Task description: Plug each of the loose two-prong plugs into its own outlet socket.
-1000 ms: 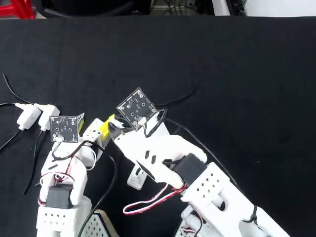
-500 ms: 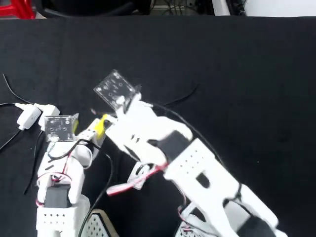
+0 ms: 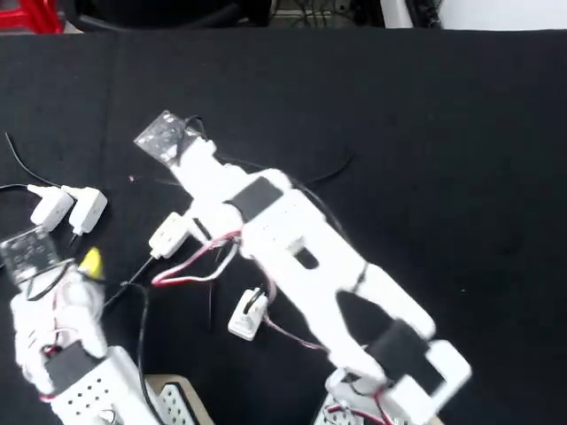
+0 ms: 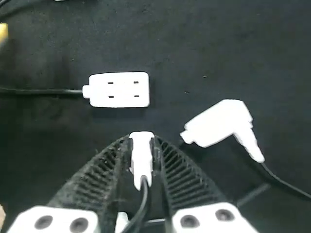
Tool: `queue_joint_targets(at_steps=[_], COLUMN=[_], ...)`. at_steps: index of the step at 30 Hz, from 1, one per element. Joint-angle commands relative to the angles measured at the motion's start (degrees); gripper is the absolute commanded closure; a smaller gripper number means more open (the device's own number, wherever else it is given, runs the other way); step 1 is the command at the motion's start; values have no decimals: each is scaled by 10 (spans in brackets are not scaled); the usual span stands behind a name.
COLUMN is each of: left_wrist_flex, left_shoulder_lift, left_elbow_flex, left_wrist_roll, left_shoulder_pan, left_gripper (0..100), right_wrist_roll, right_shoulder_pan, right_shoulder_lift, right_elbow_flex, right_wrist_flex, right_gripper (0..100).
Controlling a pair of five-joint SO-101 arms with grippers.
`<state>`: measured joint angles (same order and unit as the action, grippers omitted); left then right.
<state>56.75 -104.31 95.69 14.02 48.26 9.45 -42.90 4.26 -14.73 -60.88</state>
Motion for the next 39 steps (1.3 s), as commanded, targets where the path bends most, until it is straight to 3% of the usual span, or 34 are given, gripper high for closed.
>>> queue_joint_targets(at_steps=[1, 4, 7, 21, 39], left_wrist_flex=[4, -2, -16, 41, 42], left_shoulder_lift=[2, -1, 1, 1, 3], left_elbow_flex=[17, 16, 16, 16, 16], left_wrist_roll=[14, -25, -43, -43, -43], left_shoulder_pan=[78, 146, 170, 134, 134], left_gripper=[704, 704, 704, 704, 704], right_wrist_roll=[4, 4, -4, 56, 72], right_shoulder_pan=[-41, -55, -55, -35, -28], right_shoulder_lift=[-65, -102, -125, -145, -147], right_elbow_flex=[80, 98, 102, 27, 65], right_wrist_flex=[15, 16, 46, 149, 135], right_gripper=[986, 986, 986, 986, 986])
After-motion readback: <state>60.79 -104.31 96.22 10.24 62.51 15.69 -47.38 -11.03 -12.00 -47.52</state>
